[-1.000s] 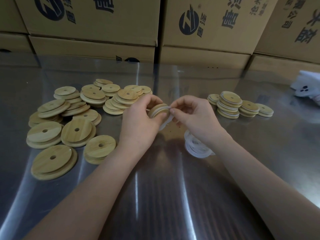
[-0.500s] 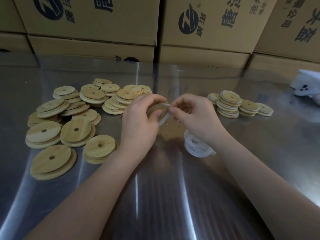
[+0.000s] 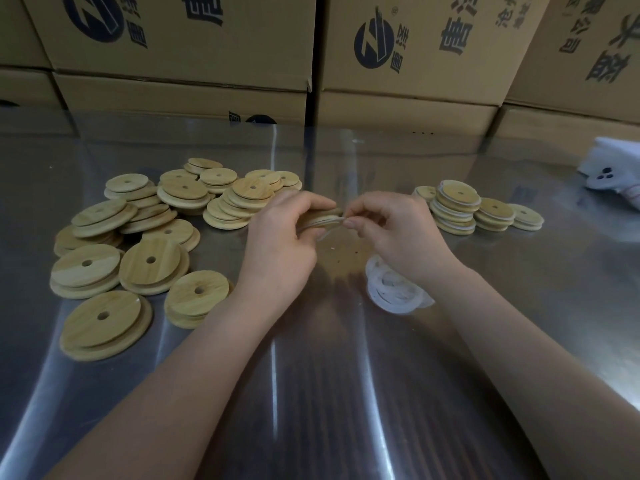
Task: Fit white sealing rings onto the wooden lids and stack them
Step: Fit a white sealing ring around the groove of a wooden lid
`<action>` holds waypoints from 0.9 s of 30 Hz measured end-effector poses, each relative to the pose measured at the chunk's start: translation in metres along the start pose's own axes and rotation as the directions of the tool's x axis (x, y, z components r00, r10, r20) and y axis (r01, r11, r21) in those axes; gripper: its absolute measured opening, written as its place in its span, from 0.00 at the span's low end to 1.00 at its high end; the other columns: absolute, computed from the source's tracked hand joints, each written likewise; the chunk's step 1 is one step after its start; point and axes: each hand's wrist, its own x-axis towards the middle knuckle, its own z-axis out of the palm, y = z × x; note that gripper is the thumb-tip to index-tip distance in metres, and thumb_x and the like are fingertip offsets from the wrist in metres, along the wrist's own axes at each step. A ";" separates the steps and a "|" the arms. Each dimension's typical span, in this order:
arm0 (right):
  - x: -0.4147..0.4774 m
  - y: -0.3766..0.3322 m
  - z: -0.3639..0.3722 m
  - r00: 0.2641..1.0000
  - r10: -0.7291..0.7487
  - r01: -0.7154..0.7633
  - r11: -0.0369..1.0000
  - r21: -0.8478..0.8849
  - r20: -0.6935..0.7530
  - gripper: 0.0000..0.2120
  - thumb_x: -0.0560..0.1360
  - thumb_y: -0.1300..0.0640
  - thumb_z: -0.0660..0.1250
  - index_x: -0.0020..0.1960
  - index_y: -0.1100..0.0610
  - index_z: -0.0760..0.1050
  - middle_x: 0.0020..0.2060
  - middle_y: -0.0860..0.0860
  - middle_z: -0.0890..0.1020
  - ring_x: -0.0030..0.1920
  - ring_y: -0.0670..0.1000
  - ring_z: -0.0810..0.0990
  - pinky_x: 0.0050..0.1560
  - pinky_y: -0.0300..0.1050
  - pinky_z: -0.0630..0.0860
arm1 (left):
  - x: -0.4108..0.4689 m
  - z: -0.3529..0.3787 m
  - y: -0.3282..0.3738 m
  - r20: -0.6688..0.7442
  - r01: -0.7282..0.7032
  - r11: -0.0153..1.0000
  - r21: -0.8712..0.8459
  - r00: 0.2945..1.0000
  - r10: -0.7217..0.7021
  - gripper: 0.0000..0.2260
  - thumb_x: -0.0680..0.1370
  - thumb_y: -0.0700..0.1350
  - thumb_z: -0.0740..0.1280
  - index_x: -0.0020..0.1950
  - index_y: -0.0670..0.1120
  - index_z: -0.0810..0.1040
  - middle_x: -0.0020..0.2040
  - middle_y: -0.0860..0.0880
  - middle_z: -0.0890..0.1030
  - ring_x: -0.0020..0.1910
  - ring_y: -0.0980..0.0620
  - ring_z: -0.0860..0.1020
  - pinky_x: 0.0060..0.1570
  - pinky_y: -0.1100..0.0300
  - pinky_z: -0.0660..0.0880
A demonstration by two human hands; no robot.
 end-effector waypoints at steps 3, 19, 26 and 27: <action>-0.001 0.000 0.003 0.997 -0.058 0.058 0.998 -0.012 -0.053 0.01 0.72 0.64 0.73 0.43 0.60 0.82 0.34 0.50 0.81 0.34 0.51 0.77 0.38 0.51 0.76 | -0.001 0.001 -0.001 0.010 0.059 0.996 -0.060 0.998 -0.058 0.13 0.71 0.32 0.71 0.51 0.46 0.82 0.46 0.56 0.82 0.48 0.60 0.78 0.53 0.65 0.75; -0.003 -0.006 0.014 0.993 0.108 -0.096 0.973 0.211 -0.047 0.01 0.72 0.61 0.73 0.43 0.57 0.81 0.36 0.44 0.81 0.36 0.43 0.78 0.39 0.30 0.72 | -0.001 0.005 -0.003 0.010 0.312 0.881 -0.355 0.944 -0.330 0.07 0.74 0.39 0.73 0.50 0.48 0.83 0.46 0.52 0.84 0.49 0.56 0.82 0.55 0.53 0.79; -0.003 -0.006 0.015 0.989 0.108 -0.088 0.980 0.180 -0.102 0.02 0.73 0.62 0.72 0.42 0.56 0.80 0.35 0.44 0.81 0.37 0.44 0.79 0.40 0.33 0.75 | -0.002 0.005 -0.002 0.025 0.328 0.850 -0.412 0.937 -0.349 0.06 0.75 0.40 0.72 0.47 0.51 0.80 0.46 0.52 0.85 0.48 0.56 0.83 0.54 0.47 0.80; -0.003 -0.005 0.014 0.988 0.111 -0.089 0.979 0.182 -0.110 0.03 0.72 0.62 0.71 0.41 0.57 0.80 0.35 0.45 0.81 0.36 0.45 0.80 0.40 0.34 0.76 | -0.001 0.005 -0.001 0.027 0.326 0.855 -0.403 0.938 -0.345 0.07 0.75 0.40 0.72 0.47 0.51 0.79 0.46 0.52 0.84 0.47 0.57 0.82 0.54 0.49 0.80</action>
